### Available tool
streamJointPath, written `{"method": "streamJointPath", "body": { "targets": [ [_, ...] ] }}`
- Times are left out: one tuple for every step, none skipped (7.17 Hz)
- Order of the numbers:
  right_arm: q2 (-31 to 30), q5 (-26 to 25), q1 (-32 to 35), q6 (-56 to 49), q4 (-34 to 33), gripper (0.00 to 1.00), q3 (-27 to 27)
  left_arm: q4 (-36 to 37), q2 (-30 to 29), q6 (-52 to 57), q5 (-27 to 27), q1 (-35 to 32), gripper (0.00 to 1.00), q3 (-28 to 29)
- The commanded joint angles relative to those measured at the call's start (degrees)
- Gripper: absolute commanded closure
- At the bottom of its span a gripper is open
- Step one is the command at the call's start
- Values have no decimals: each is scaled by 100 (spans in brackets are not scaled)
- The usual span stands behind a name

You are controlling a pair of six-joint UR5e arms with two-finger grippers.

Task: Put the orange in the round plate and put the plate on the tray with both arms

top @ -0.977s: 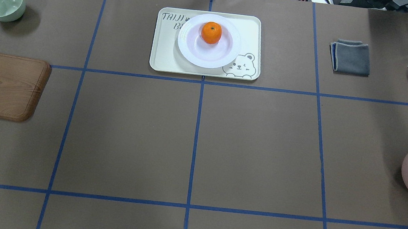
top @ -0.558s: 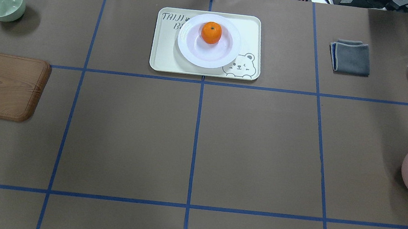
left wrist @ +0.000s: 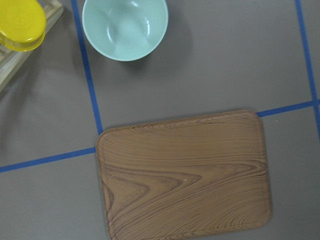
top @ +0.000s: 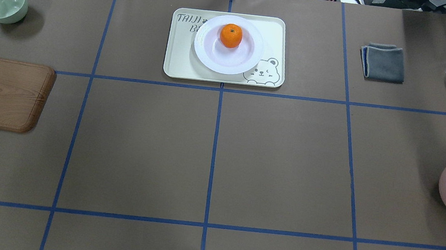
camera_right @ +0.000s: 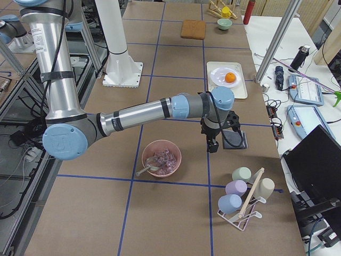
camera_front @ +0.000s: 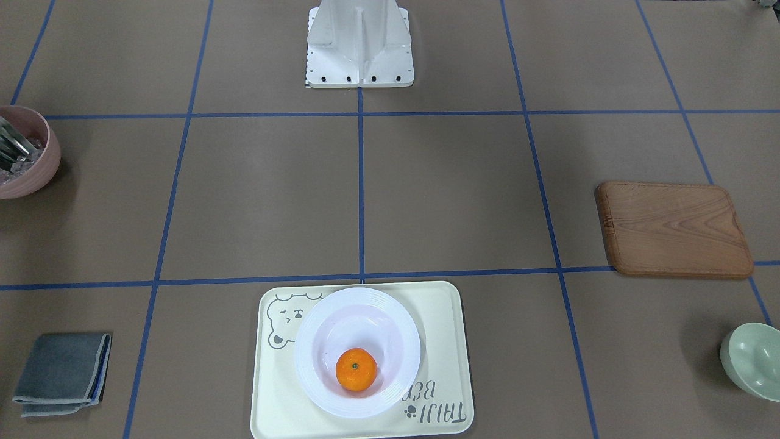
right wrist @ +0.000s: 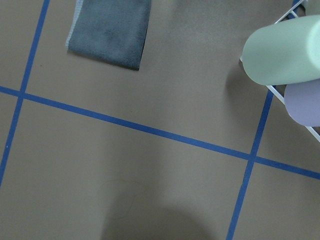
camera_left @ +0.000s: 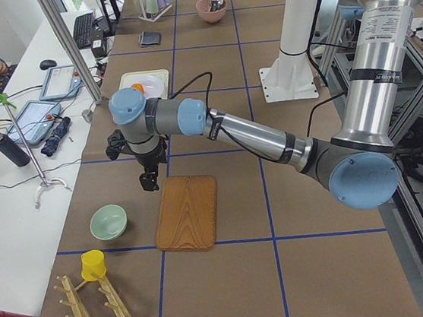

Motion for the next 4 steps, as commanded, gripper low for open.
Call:
{"method": "streamJointPath", "body": {
  "targets": [
    [51,66,0,9,-9,0,12,38,52,14,-30,3,2,-78],
    [69,127,0,1,-9,0,3,-5,61,6,-30,3,2,-52],
    [60,93,9,0,8,0,56,-14,44,14,-30,3,2,-77],
    [-10,58,18,0,-1,0,169,-5,44,14,-38,3,2,-165]
  ]
}}
